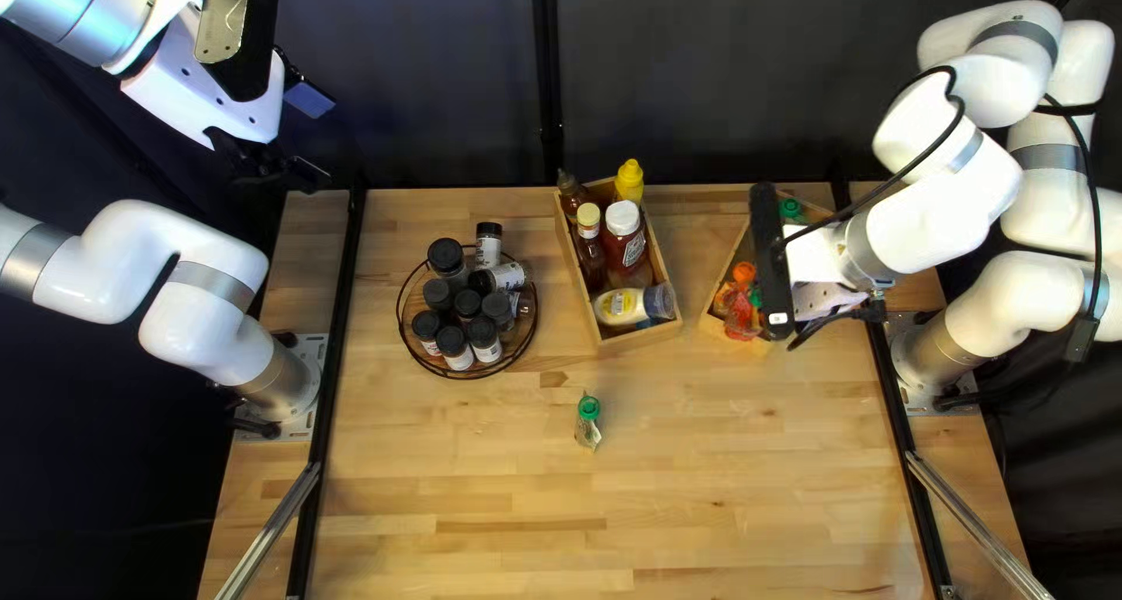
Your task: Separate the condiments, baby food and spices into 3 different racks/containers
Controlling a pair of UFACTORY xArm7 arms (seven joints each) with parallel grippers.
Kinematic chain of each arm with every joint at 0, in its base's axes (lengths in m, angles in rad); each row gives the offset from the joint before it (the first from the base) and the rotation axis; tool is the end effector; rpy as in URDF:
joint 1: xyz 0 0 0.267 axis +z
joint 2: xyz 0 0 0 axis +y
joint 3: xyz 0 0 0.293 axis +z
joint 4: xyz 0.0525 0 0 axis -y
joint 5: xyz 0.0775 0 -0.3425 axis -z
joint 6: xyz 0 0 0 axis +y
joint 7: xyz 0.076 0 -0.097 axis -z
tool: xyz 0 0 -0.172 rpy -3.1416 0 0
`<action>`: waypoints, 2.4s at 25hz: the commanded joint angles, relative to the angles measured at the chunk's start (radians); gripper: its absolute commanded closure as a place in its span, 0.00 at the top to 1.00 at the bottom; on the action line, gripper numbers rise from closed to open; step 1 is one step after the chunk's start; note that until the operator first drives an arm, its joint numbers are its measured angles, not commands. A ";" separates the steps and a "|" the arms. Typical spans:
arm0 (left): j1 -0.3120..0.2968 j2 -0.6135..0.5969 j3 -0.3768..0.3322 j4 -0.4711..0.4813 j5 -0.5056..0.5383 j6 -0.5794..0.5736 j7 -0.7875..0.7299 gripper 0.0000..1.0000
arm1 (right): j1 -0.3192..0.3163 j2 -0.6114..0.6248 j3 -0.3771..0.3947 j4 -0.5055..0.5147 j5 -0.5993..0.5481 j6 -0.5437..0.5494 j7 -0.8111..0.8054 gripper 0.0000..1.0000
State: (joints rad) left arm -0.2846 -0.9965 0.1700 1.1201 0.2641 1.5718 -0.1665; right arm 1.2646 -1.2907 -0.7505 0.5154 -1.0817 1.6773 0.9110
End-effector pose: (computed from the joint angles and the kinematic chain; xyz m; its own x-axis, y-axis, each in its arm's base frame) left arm 0.2524 0.0599 0.5174 0.8543 0.0743 0.5144 0.0863 -0.9963 0.0006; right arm 0.3182 -0.0344 0.2278 0.9593 0.0019 0.2822 -0.0601 -0.9757 0.2108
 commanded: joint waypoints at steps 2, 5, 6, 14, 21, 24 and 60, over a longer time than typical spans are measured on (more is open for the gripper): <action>0.000 0.000 0.000 0.000 0.000 0.000 0.000 1.00 | -0.104 -0.075 0.051 -0.087 0.005 0.041 0.043 0.00; 0.000 0.000 0.000 0.000 0.000 0.000 0.000 1.00 | -0.155 -0.113 0.074 -0.122 0.005 0.063 0.054 0.00; 0.000 0.000 0.000 0.000 0.000 0.000 0.000 1.00 | -0.174 -0.125 0.082 -0.130 0.004 0.073 0.057 0.00; 0.000 0.000 0.000 0.000 0.000 0.000 0.000 1.00 | -0.261 -0.159 0.120 -0.157 -0.010 0.120 0.089 0.00; 0.000 0.000 0.000 0.000 0.000 0.000 0.000 1.00 | -0.298 -0.124 0.142 -0.174 -0.016 0.150 0.167 0.01; 0.000 0.000 0.000 0.000 0.000 0.000 0.000 1.00 | -0.299 -0.104 0.136 -0.178 -0.016 0.150 0.199 0.82; 0.000 0.000 0.000 0.000 0.000 0.000 0.000 1.00 | 0.518 0.424 -0.418 0.337 -0.220 -0.481 0.152 1.00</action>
State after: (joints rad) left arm -0.2846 -0.9965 0.1700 1.1201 0.2641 1.5718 -0.1665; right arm 1.7193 -0.8869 -1.0929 0.8230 -1.2506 1.2587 1.0710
